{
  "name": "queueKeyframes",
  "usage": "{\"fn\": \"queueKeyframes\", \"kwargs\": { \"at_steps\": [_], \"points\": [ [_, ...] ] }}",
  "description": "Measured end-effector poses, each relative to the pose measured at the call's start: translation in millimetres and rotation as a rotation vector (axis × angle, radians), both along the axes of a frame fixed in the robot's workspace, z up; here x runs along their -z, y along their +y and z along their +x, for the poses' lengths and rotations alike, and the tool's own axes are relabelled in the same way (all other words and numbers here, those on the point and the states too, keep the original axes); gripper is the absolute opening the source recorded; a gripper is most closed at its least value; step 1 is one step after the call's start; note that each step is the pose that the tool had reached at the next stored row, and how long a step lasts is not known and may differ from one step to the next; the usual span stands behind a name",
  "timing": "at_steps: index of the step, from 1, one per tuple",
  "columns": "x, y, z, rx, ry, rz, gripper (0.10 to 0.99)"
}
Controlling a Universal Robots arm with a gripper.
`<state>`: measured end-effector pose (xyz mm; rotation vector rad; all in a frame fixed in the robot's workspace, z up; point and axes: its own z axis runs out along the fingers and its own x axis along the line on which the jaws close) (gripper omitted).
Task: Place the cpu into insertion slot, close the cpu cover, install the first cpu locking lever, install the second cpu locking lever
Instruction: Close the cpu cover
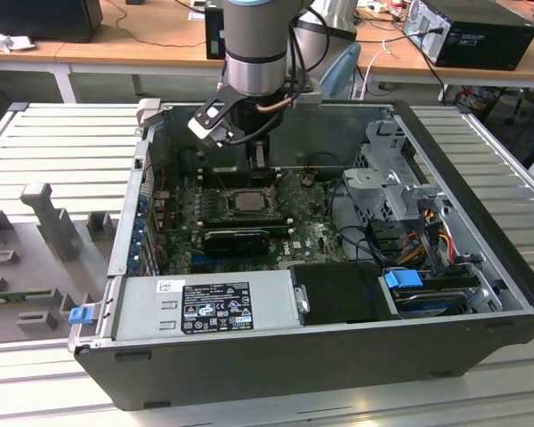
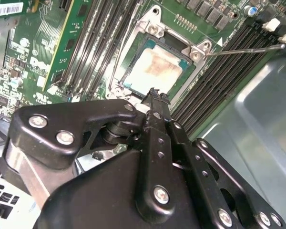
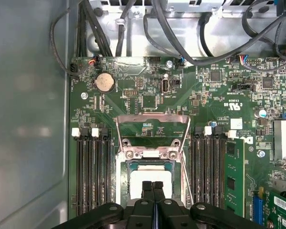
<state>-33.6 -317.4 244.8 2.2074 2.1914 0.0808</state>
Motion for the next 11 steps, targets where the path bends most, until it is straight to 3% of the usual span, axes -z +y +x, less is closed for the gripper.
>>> {"fn": "queueKeyframes", "kwargs": {
  "at_steps": [11],
  "points": [
    [-0.2,0.8,1.0,0.000,0.0000,0.000,0.106]
  ]
}}
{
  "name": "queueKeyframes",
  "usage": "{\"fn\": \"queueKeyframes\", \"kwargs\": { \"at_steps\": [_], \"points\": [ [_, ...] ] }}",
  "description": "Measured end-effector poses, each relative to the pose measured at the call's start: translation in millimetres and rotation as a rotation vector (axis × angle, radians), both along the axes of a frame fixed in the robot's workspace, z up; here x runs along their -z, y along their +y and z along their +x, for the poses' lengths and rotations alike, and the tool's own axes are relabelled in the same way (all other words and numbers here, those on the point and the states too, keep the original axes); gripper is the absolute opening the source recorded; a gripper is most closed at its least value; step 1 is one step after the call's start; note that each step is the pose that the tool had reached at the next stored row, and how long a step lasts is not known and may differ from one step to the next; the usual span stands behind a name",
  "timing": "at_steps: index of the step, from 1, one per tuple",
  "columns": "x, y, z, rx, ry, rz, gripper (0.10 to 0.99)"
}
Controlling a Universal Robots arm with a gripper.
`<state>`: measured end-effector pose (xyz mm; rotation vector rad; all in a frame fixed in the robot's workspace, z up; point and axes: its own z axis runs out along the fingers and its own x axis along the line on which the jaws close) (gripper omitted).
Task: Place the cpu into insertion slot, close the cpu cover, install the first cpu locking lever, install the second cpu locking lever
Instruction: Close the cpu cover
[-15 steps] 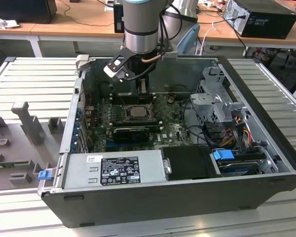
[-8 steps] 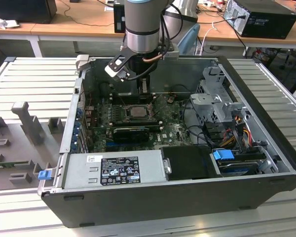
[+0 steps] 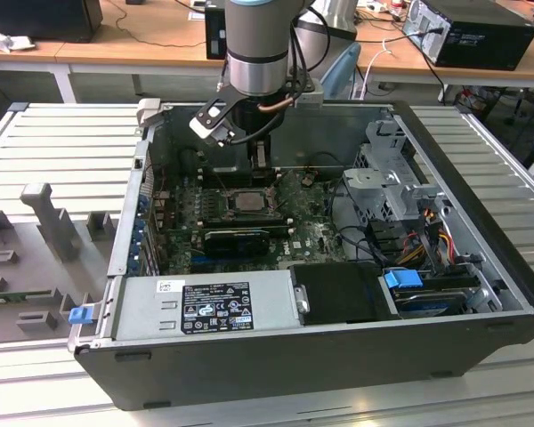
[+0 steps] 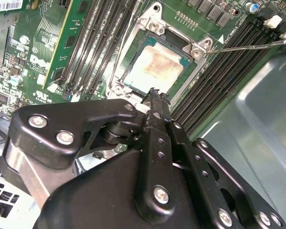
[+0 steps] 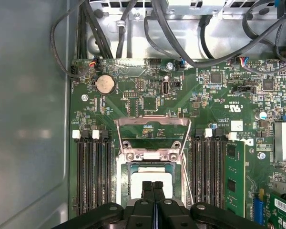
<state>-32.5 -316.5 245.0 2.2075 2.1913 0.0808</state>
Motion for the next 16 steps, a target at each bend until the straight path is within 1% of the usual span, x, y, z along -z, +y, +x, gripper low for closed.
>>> {"fn": "queueKeyframes", "kwargs": {
  "at_steps": [2,9,13,16],
  "points": [
    [-1.2,0.4,0.0,0.000,-0.0001,0.000,0.106],
    [-13.8,1.9,0.0,0.000,-0.0001,0.000,0.106],
    [-17.2,2.1,0.1,0.000,-0.0001,0.000,0.106],
    [-17.4,2.3,3.6,0.000,-0.0001,0.000,0.106]
  ]
}}
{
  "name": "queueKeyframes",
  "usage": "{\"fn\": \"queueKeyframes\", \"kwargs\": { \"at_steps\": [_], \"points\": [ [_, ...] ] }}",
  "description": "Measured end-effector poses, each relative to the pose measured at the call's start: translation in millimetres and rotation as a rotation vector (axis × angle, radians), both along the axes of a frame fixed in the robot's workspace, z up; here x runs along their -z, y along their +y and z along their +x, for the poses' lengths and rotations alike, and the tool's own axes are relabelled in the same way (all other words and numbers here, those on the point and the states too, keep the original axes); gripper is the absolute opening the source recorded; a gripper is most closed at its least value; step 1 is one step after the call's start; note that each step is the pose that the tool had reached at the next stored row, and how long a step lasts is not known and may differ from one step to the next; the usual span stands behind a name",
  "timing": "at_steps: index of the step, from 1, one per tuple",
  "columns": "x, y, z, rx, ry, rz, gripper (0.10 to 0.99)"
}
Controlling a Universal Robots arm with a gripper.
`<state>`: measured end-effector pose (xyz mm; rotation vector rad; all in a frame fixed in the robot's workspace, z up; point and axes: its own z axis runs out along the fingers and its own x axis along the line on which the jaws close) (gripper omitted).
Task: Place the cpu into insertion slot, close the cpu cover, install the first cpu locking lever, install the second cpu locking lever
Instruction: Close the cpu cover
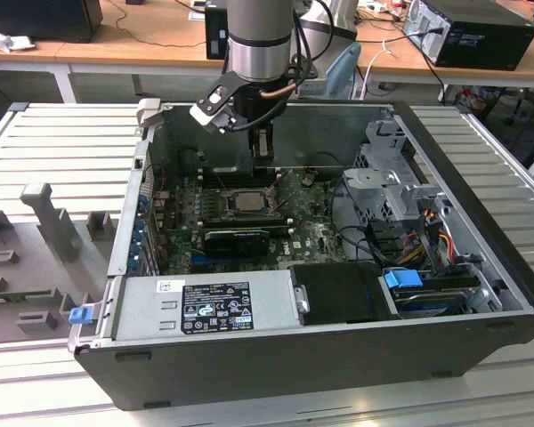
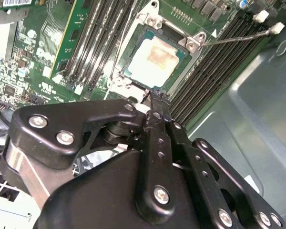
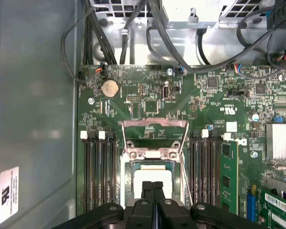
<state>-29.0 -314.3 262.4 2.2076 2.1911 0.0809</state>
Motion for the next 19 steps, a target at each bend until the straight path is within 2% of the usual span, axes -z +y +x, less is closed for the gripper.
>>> {"fn": "queueKeyframes", "kwargs": {
  "at_steps": [19],
  "points": [
    [-0.1,2.6,9.5,0.000,0.0001,0.000,0.106]
  ]
}}
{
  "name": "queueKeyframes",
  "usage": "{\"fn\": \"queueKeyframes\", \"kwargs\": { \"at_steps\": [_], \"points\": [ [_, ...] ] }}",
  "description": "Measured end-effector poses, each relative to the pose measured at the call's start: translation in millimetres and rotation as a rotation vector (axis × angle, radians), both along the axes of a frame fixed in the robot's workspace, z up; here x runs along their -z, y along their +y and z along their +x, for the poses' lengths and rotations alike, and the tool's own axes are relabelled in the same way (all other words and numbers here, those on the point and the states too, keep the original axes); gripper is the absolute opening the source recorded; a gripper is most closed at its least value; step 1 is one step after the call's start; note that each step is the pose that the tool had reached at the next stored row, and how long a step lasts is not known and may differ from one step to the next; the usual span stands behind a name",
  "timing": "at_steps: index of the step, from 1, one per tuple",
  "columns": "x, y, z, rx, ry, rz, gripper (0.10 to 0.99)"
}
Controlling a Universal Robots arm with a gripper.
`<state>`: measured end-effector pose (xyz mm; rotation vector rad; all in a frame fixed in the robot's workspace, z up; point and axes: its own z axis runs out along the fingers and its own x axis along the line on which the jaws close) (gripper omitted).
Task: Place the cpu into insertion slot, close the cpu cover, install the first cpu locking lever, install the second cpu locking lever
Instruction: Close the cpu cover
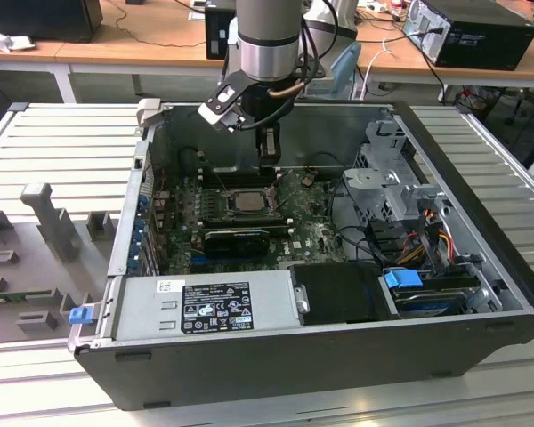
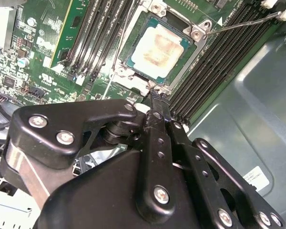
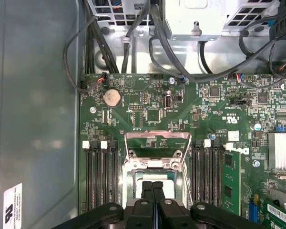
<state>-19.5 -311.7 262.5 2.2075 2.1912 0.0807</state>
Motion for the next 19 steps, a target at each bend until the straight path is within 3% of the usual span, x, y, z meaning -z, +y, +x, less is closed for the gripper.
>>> {"fn": "queueKeyframes", "kwargs": {
  "at_steps": [13,19],
  "points": [
    [-1.0,1.9,6.3,0.000,0.0000,0.000,0.106],
    [-5.6,4.0,10.8,0.000,0.0004,-0.002,0.106]
  ]
}}
